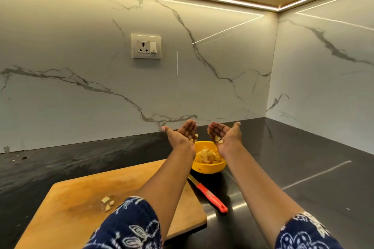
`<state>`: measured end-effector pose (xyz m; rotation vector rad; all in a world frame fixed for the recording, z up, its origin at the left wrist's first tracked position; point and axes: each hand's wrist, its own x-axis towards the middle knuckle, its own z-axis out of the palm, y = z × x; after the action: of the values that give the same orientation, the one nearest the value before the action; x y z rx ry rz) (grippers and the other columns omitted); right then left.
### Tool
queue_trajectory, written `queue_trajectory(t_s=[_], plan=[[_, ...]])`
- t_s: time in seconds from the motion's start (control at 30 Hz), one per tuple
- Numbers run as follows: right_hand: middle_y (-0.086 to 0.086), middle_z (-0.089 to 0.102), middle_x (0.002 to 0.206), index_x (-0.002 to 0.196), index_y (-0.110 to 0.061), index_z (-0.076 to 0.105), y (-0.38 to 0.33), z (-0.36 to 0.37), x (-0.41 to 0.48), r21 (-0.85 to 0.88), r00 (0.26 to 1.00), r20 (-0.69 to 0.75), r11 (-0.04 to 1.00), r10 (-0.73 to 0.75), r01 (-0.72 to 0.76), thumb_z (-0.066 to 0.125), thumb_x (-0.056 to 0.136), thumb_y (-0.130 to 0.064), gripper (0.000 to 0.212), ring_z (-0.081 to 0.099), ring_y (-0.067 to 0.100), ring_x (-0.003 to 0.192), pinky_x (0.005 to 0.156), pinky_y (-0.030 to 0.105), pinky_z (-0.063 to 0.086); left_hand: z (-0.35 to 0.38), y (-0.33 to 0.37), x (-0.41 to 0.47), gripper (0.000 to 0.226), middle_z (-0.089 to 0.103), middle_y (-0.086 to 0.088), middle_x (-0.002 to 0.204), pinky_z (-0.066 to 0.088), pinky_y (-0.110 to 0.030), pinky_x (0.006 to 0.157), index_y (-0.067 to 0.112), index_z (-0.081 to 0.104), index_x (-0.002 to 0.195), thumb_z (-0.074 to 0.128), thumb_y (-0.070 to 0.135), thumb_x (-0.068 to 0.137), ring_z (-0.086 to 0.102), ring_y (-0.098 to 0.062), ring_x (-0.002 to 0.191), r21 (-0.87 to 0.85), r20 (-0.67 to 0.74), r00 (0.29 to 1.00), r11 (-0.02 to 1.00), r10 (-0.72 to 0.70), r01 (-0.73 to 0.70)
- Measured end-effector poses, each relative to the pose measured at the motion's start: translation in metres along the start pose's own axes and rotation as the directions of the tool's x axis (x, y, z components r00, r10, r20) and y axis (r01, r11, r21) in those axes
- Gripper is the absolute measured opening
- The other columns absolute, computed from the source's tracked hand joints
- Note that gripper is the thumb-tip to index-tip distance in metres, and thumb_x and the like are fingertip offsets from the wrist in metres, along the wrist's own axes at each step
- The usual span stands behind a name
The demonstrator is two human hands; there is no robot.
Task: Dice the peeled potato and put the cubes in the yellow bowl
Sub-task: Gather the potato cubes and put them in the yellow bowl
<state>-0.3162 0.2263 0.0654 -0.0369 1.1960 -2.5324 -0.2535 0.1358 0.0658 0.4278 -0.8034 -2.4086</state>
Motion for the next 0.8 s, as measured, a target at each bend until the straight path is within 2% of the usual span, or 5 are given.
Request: queue_trajectory(t_s=[0.3, 0.53, 0.63, 0.7, 0.8], plan=[[0.014, 0.071, 0.095, 0.103, -0.003, 0.068, 0.003, -0.009, 0.006, -0.337, 0.993, 0.100, 0.937, -0.057, 0.088, 0.005, 0.094, -0.065, 0.089, 0.067, 0.024, 0.087, 0.078, 0.032, 0.041, -0.004, -0.005, 0.005, 0.098, 0.037, -0.009, 0.149, 0.001, -0.043, 0.117, 0.010, 0.044, 0.139, -0.003, 0.075, 0.083, 0.021, -0.023, 0.143, 0.335, 0.195, 0.974, 0.941, -0.115, 0.044], [0.013, 0.070, 0.089, 0.104, -0.004, 0.066, 0.003, -0.011, 0.009, -0.394, 0.991, 0.053, 0.909, -0.121, 0.132, 0.009, 0.098, -0.059, 0.078, 0.065, 0.021, 0.077, 0.065, 0.031, 0.042, -0.007, -0.002, 0.006, 0.096, 0.032, -0.009, 0.151, -0.003, -0.045, 0.116, 0.017, 0.032, 0.146, -0.004, 0.077, 0.081, 0.014, -0.026, 0.145, 0.382, 0.257, 0.952, 0.922, -0.163, 0.055], [0.014, 0.067, 0.081, 0.102, -0.003, 0.065, 0.005, -0.013, 0.015, -0.413, 0.988, 0.017, 0.899, -0.153, 0.146, 0.013, 0.099, -0.057, 0.075, 0.063, 0.021, 0.071, 0.067, 0.031, 0.051, -0.010, -0.006, 0.016, 0.093, 0.059, -0.015, 0.127, 0.029, -0.043, 0.109, 0.011, 0.048, 0.136, 0.004, 0.075, 0.085, 0.048, -0.031, 0.126, 0.329, 0.180, 0.978, 0.943, -0.108, 0.043], [0.014, 0.064, 0.076, 0.098, -0.003, 0.064, 0.004, -0.013, 0.017, -0.431, 0.987, 0.004, 0.890, -0.162, 0.148, 0.016, 0.099, -0.057, 0.073, 0.061, 0.021, 0.068, 0.069, 0.031, 0.052, -0.011, -0.008, 0.017, 0.088, 0.070, -0.015, 0.098, 0.049, -0.037, 0.085, 0.007, 0.060, 0.118, 0.010, 0.073, 0.088, 0.064, -0.029, 0.097, 0.349, 0.070, 0.996, 0.937, -0.052, 0.024], [0.014, 0.061, 0.070, 0.097, -0.001, 0.064, 0.001, -0.015, 0.018, -0.449, 0.980, -0.009, 0.877, -0.197, 0.172, 0.017, 0.099, -0.057, 0.073, 0.058, 0.021, 0.059, 0.061, 0.030, 0.051, -0.010, -0.008, 0.014, 0.087, 0.068, -0.012, 0.079, 0.044, -0.025, 0.055, 0.006, 0.066, 0.104, 0.010, 0.071, 0.089, 0.061, -0.021, 0.068, 0.411, 0.034, 0.999, 0.911, -0.018, 0.002]])
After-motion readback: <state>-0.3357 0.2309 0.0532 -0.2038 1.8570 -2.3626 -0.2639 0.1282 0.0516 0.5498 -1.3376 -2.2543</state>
